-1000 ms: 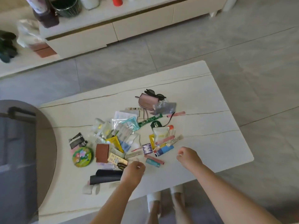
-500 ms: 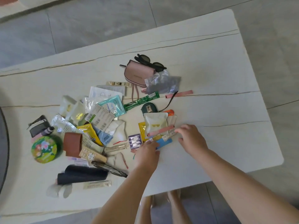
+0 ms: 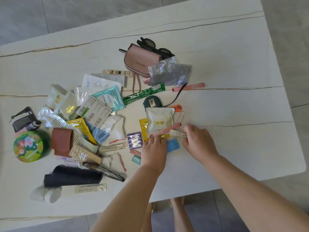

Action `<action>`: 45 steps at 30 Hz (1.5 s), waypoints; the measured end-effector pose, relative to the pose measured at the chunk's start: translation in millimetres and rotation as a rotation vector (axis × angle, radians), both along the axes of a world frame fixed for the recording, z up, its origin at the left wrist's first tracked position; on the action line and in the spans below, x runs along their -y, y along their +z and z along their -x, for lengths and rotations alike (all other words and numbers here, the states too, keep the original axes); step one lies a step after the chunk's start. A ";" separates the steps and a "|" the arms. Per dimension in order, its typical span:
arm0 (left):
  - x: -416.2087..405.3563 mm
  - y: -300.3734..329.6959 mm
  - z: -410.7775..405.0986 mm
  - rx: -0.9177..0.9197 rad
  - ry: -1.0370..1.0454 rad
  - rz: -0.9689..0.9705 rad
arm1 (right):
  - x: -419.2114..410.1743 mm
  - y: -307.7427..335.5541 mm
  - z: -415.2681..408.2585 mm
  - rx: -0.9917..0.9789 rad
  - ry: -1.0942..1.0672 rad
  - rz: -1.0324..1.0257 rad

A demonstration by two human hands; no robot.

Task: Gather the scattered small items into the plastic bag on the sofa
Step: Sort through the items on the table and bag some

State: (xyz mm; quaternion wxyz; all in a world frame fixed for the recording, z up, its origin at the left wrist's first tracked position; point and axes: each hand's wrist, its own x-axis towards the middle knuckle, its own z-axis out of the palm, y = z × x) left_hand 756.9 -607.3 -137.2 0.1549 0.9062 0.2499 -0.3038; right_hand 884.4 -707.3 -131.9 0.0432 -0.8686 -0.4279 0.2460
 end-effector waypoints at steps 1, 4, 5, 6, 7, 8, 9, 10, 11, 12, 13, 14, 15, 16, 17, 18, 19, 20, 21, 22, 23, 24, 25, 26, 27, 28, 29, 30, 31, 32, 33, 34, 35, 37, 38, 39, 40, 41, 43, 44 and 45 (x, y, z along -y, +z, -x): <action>-0.8 4.0 1.4 -0.005 0.026 0.024 | 0.4 2.9 -0.2 -0.038 -0.042 0.018; -7.3 18.9 8.4 -0.013 0.129 0.112 | -4.3 11.4 -0.2 -0.065 -0.013 0.034; -9.9 22.7 12.2 -0.011 0.166 0.143 | -8.8 13.5 0.2 -0.071 0.020 0.027; -12.9 26.0 17.4 -0.007 0.202 0.171 | -15.0 14.9 1.3 -0.085 0.051 0.026; -16.1 28.7 23.2 -0.005 0.239 0.196 | -21.6 15.0 2.6 -0.100 0.070 0.028; -19.6 30.5 29.0 -0.002 0.274 0.212 | -28.0 13.4 4.7 -0.109 0.078 0.029; -23.4 31.5 34.9 0.003 0.302 0.215 | -33.6 10.5 7.9 -0.105 0.086 0.030; -27.0 31.3 40.5 0.011 0.328 0.216 | -38.8 6.8 12.1 -0.091 0.098 0.039; -30.2 30.1 45.8 0.017 0.361 0.221 | -42.6 2.3 16.6 -0.073 0.113 0.055; -33.0 28.8 51.0 0.020 0.398 0.227 | -45.2 -2.7 21.1 -0.052 0.122 0.072; -35.4 27.6 56.1 0.018 0.435 0.232 | -46.6 -7.4 25.1 -0.030 0.118 0.091; -37.1 26.7 60.9 0.016 0.473 0.236 | -46.9 -11.0 28.3 -0.006 0.104 0.113; -38.3 26.1 65.7 0.017 0.518 0.244 | -46.4 -12.8 30.8 0.017 0.086 0.137; -39.1 25.9 70.0 0.024 0.573 0.258 | -45.5 -13.3 32.6 0.036 0.071 0.161; -39.5 26.4 73.7 0.036 0.632 0.276 | -43.8 -12.9 33.4 0.045 0.057 0.182; -40.0 27.6 76.5 0.050 0.688 0.293 | -41.7 -11.7 33.8 0.043 0.042 0.188; -40.6 29.6 78.9 0.068 0.738 0.306 | -39.3 -9.6 33.8 0.033 0.025 0.174; -41.5 31.6 81.1 0.085 0.778 0.315 | -37.0 -7.1 33.4 0.023 0.010 0.150; -42.5 33.4 83.0 0.099 0.809 0.323 | -35.0 -3.8 33.1 0.015 0.009 0.130; -43.8 35.3 84.7 0.108 0.837 0.331 | -33.9 -0.3 33.4 -0.001 0.019 0.123; -45.0 36.8 86.0 0.115 0.864 0.340 | -34.1 3.4 34.8 -0.037 0.026 0.123; -46.0 37.9 86.9 0.122 0.892 0.352 | -35.0 6.9 37.3 -0.088 0.030 0.133; -46.8 38.3 87.8 0.132 0.923 0.365 | -36.6 10.6 40.4 -0.135 0.042 0.145; -47.5 38.3 88.2 0.143 0.952 0.376 | -38.9 13.4 43.8 -0.156 0.064 0.144; -48.3 37.8 88.6 0.152 0.975 0.384 | -41.6 14.9 47.6 -0.156 0.094 0.135; -49.0 37.0 88.7 0.159 0.991 0.388 | -44.4 14.8 51.9 -0.145 0.121 0.127; -49.9 35.4 88.9 0.165 1.005 0.390 | -47.1 13.3 56.5 -0.136 0.142 0.125; -50.7 33.4 88.7 0.170 1.020 0.391 | -50.1 10.7 61.2 -0.126 0.156 0.136; -51.8 30.9 88.5 0.174 1.034 0.391 | -52.5 7.7 65.7 -0.116 0.164 0.155; -52.9 28.1 88.1 0.174 1.048 0.389 | -54.3 3.9 69.9 -0.100 0.171 0.188; -53.9 25.1 87.6 0.170 1.059 0.387 | -54.9 -0.2 73.9 -0.078 0.177 0.220; -55.2 21.9 86.7 0.165 1.066 0.385 | -54.3 -3.8 77.7 -0.054 0.180 0.252; -56.6 18.7 85.6 0.158 1.069 0.381 | -52.9 -6.6 80.2 -0.037 0.165 0.270; -58.0 13.1 82.6 0.141 1.064 0.364 | -48.3 -8.1 82.5 -0.050 0.075 0.279; -57.9 11.3 80.7 0.126 1.060 0.349 | -45.0 -8.1 82.6 -0.082 0.016 0.278; -57.1 9.9 78.9 0.108 1.060 0.328 | -40.5 -7.6 82.7 -0.123 -0.038 0.272; -55.8 9.2 76.4 0.092 1.067 0.302 | -35.6 -7.1 82.7 -0.163 -0.088 0.265; -54.4 8.6 73.2 0.080 1.079 0.275 | -30.4 -5.8 82.6 -0.195 -0.138 0.252; -51.7 7.0 64.3 0.075 1.110 0.247 | -20.9 -3.0 82.8 -0.251 -0.239 0.230; -51.1 6.2 58.5 0.078 1.114 0.247 | -17.2 -2.8 82.6 -0.283 -0.284 0.221; -51.1 5.7 52.6 0.076 1.112 0.248 | -14.3 -3.0 82.2 -0.322 -0.319 0.210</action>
